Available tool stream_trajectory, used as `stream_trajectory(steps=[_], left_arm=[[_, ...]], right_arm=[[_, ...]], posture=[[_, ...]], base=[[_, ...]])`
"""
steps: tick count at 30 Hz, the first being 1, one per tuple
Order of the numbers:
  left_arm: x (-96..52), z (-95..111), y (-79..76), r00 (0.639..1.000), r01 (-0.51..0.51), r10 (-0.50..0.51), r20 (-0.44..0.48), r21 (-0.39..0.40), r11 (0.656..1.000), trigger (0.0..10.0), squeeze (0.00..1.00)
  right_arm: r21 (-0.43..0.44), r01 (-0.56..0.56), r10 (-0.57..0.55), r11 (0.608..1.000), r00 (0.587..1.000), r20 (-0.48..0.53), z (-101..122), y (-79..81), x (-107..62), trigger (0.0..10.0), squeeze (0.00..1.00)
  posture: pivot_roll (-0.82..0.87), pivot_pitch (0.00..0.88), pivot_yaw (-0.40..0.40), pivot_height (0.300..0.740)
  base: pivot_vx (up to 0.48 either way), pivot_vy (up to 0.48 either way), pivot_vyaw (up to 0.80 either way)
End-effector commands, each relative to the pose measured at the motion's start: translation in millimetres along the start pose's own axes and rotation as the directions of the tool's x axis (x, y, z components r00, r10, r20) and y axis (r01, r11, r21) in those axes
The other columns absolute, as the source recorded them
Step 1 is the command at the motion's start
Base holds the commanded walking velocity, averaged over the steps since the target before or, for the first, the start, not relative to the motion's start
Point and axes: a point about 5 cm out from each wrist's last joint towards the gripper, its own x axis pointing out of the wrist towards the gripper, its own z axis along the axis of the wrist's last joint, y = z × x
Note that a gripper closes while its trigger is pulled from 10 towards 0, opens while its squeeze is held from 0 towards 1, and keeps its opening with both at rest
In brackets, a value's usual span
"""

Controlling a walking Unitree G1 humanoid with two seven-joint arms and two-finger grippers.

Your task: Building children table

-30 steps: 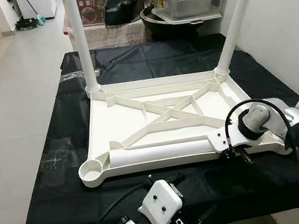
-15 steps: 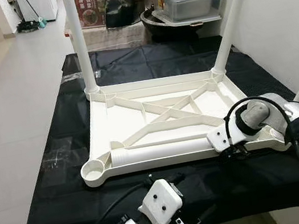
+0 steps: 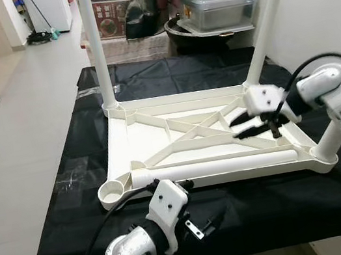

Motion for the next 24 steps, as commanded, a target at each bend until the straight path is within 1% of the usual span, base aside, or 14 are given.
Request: stream_trajectory(steps=[1,2,3,4,5,7,8,11,12,18,19,20,21,24], left_arm=[[0.0,0.9,12.1,0.999,-0.046,0.046,-0.013,-0.031,0.998,10.0,0.48],[3.7,4.0,31.5,0.995,-0.082,0.08,-0.059,-0.03,0.996,10.0,0.36],[3.7,4.0,31.5,0.995,-0.082,0.08,-0.059,-0.03,0.996,10.0,0.36],[5.1,5.2,46.9,0.988,-0.12,0.116,-0.105,-0.038,0.992,10.0,0.0],[5.1,5.2,46.9,0.988,-0.12,0.116,-0.105,-0.038,0.992,10.0,0.0],[1.8,5.1,80.4,0.959,-0.222,0.201,-0.199,-0.09,0.971,10.0,0.0],[1.8,5.1,80.4,0.959,-0.222,0.201,-0.199,-0.09,0.971,10.0,0.0],[-3.8,4.8,102.9,0.931,-0.29,0.249,-0.267,-0.13,0.948,10.0,0.01],[-5.7,5.3,107.9,0.926,-0.303,0.255,-0.278,-0.147,0.942,10.0,1.0],[-9.4,10.3,112.7,0.92,-0.305,0.236,-0.313,-0.193,0.933,10.0,1.0],[-8.9,13.1,112.5,0.921,-0.297,0.217,-0.323,-0.224,0.928,10.0,0.74],[-8.9,13.1,112.5,0.921,-0.297,0.217,-0.323,-0.224,0.928,10.0,0.74],[-7.9,15.3,112.3,0.922,-0.289,0.197,-0.334,-0.253,0.923,10.0,0.0],[-6.1,17.6,110.5,0.927,-0.271,0.167,-0.337,-0.292,0.917,10.0,0.0]], right_arm=[[0.087,0.131,-0.136,0.988,0.989,0.064,-1.8,-5.0,-3.0,10.0,0.0],[0.243,0.333,-0.367,0.911,0.924,0.111,-12.6,-5.4,0.4,10.0,0.0],[0.243,0.333,-0.367,0.911,0.924,0.111,-12.6,-5.4,0.4,10.0,0.0],[0.368,0.454,-0.518,0.811,0.851,0.092,-24.7,-1.9,1.9,10.0,0.0],[0.368,0.454,-0.518,0.811,0.851,0.092,-24.7,-1.9,1.9,10.0,0.0],[0.542,0.62,-0.725,0.567,0.688,-0.029,-51.6,18.0,3.5,10.0,0.0],[0.542,0.62,-0.725,0.567,0.688,-0.029,-51.6,18.0,3.5,10.0,0.0],[0.596,0.673,-0.79,0.438,0.605,-0.102,-66.5,36.7,-1.0,10.0,0.0],[0.606,0.68,-0.797,0.413,0.592,-0.12,-69.6,42.0,-1.8,10.0,0.0],[0.642,0.664,-0.787,0.383,0.598,-0.149,-71.8,55.2,0.7,10.0,0.0],[0.649,0.666,-0.789,0.367,0.593,-0.163,-70.5,58.2,1.6,10.0,0.0],[0.649,0.666,-0.789,0.367,0.593,-0.163,-70.5,58.2,1.6,10.0,0.0],[0.662,0.67,-0.793,0.335,0.58,-0.186,-68.6,61.1,2.7,10.0,0.0],[0.664,0.675,-0.794,0.322,0.574,-0.198,-65.7,63.1,4.7,10.0,0.0]], posture=[[0.19,0.0,-0.073,0.74],[0.19,0.0,-0.068,0.74],[0.19,0.0,-0.068,0.74],[0.19,0.0,-0.059,0.74],[0.19,0.0,-0.059,0.74],[0.19,0.0,-0.054,0.74],[0.19,0.0,-0.054,0.74],[0.19,0.0,-0.054,0.74],[0.19,0.0,-0.053,0.74],[0.2,0.0,-0.056,0.74],[0.2,0.0,-0.056,0.74],[0.2,0.0,-0.056,0.74],[0.2,0.0,-0.056,0.74],[0.2,0.0,-0.059,0.74]], base=[[0.0,0.0,0.0],[0.0,0.0,0.0],[0.0,0.0,0.0],[0.0,0.0,0.0],[0.0,0.0,0.0],[0.0,0.0,0.0],[0.0,0.0,0.0],[0.0,0.0,0.0],[0.0,0.0,0.0],[0.0,0.0,0.0],[0.0,0.0,0.0],[0.0,0.0,0.0],[0.0,0.0,0.0],[0.0,0.0,0.0]])
